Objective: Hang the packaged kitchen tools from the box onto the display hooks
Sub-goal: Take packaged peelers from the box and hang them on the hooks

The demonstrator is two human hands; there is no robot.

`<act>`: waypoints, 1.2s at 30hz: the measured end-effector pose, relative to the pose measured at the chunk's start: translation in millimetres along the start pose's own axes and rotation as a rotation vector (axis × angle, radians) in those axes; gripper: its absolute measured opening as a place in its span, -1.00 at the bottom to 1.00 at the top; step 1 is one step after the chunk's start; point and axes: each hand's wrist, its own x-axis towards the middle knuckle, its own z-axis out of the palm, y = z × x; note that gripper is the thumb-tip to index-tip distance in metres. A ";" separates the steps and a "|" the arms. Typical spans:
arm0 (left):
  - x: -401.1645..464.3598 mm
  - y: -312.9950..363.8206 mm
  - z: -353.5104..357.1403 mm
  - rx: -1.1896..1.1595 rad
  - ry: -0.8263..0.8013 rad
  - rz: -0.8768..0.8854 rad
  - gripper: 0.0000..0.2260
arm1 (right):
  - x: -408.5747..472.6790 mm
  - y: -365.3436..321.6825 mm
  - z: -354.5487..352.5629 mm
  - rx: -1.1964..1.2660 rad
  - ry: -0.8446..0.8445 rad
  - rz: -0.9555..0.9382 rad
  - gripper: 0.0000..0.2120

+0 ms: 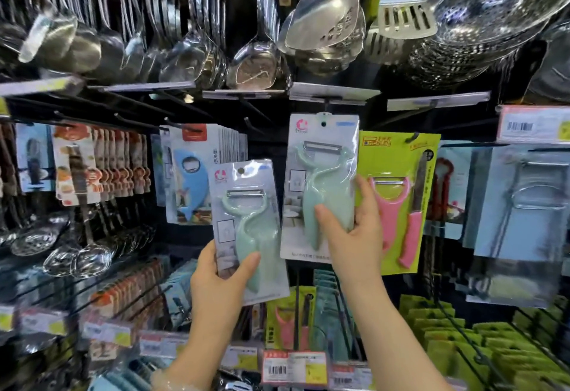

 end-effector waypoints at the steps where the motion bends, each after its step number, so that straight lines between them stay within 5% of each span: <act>1: 3.6 -1.0 -2.2 -0.014 -0.002 -0.005 -0.59 | 0.7 -0.2 3.0 -0.014 0.014 -0.007 -0.34; 14: 35.8 -12.7 -16.9 -0.069 -0.069 -0.038 -0.62 | 6.6 8.1 21.9 -0.146 0.109 0.071 -0.36; 20: 36.7 -19.8 -16.6 -0.068 -0.113 -0.047 -0.68 | 19.3 33.8 30.0 -0.538 0.020 0.110 -0.36; 22: 35.7 -20.2 -14.1 -0.057 -0.144 -0.049 -0.53 | 9.9 40.2 31.5 -0.610 0.004 0.083 -0.42; 24: 34.2 -21.6 -10.4 -0.055 -0.198 -0.051 -0.42 | -6.9 43.2 32.9 -0.514 -0.041 0.132 -0.46; 28: 27.7 -23.5 3.4 -0.084 -0.308 0.003 -0.64 | -38.3 48.9 36.7 -0.224 -0.138 0.270 -0.43; 36: 16.9 4.6 33.3 -0.193 -0.372 0.125 -0.38 | -41.3 20.2 25.4 -0.083 0.054 0.060 -0.37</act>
